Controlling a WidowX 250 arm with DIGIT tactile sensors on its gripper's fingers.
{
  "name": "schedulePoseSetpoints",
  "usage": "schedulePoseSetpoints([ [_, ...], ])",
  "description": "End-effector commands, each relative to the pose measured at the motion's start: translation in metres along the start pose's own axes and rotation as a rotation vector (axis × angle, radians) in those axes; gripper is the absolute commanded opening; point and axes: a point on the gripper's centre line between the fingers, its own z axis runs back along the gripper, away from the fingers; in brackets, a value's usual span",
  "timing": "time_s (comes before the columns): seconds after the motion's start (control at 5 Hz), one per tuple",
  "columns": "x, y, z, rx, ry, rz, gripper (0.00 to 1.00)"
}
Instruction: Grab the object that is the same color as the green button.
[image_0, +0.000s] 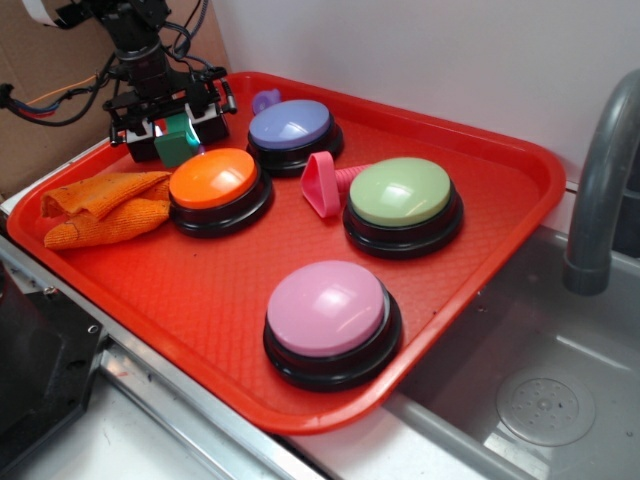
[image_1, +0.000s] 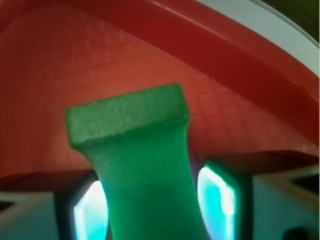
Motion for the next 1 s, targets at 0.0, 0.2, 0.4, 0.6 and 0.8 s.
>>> schedulePoseSetpoints([
  [0.0, -0.008, 0.005, 0.041, 0.063, 0.019, -0.192, 0.00],
  [0.2, -0.019, -0.005, 0.073, 0.013, 0.114, -0.357, 0.00],
  [0.4, -0.050, -0.019, 0.108, -0.065, 0.111, -0.595, 0.00],
  [0.6, -0.085, -0.024, 0.137, -0.141, 0.158, -0.810, 0.00],
  [0.8, -0.114, -0.014, 0.149, -0.174, 0.210, -0.892, 0.00],
])
